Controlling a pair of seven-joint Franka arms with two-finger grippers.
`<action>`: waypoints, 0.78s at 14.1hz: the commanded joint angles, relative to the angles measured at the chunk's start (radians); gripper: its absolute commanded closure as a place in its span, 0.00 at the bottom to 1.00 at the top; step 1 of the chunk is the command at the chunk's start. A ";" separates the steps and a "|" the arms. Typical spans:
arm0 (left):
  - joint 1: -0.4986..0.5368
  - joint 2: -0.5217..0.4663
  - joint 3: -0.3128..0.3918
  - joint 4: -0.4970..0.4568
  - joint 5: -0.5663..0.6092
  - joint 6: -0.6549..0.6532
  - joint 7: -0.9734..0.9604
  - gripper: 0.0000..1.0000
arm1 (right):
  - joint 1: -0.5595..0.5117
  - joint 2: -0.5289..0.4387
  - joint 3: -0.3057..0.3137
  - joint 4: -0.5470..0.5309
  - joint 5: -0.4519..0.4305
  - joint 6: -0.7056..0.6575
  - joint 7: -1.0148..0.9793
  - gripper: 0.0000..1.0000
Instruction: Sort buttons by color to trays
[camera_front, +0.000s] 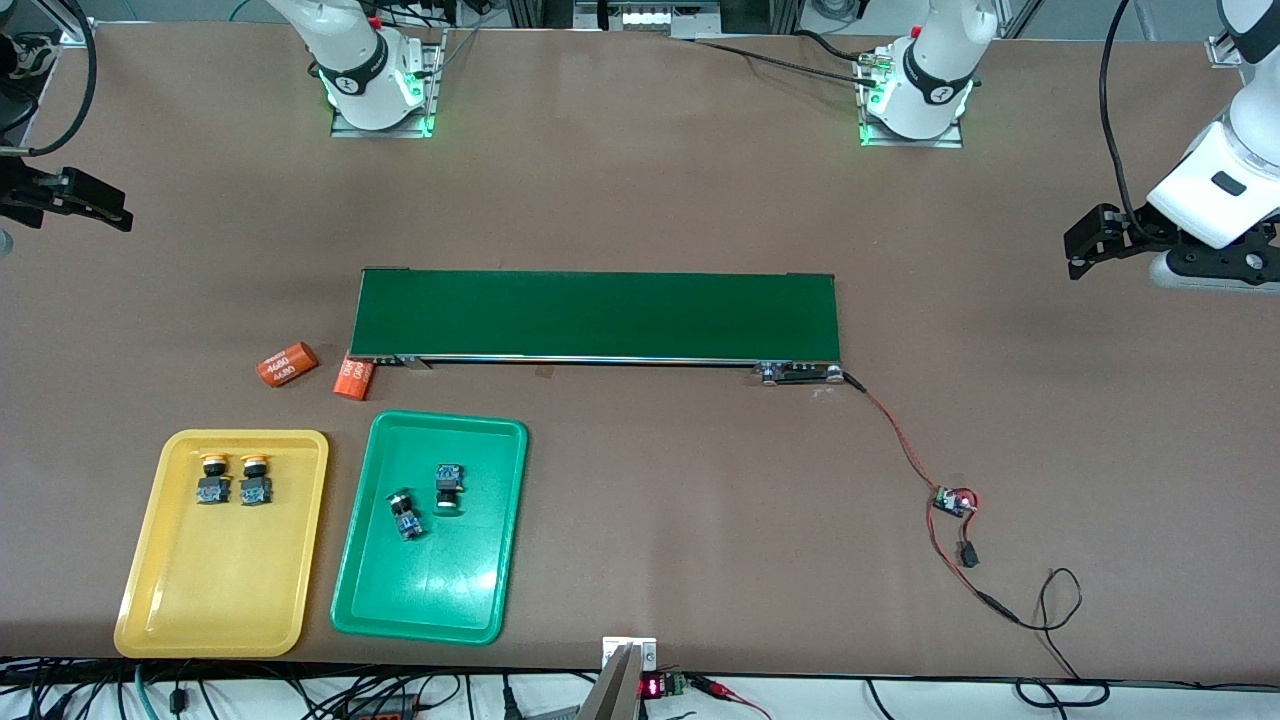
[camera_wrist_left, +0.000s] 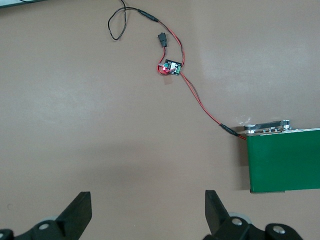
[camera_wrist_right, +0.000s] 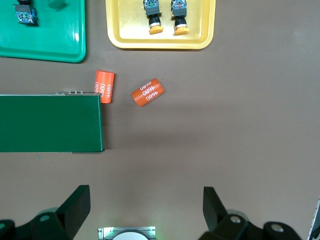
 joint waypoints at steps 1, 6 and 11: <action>0.003 -0.017 -0.003 -0.007 -0.014 -0.010 -0.005 0.00 | 0.004 0.003 -0.001 0.019 0.013 -0.022 0.016 0.00; 0.003 -0.017 -0.003 -0.007 -0.014 -0.010 -0.007 0.00 | -0.001 0.004 -0.004 0.019 0.013 -0.036 0.016 0.00; 0.003 -0.017 -0.003 -0.007 -0.014 -0.010 -0.005 0.00 | 0.012 0.004 0.001 0.018 0.016 -0.036 0.032 0.00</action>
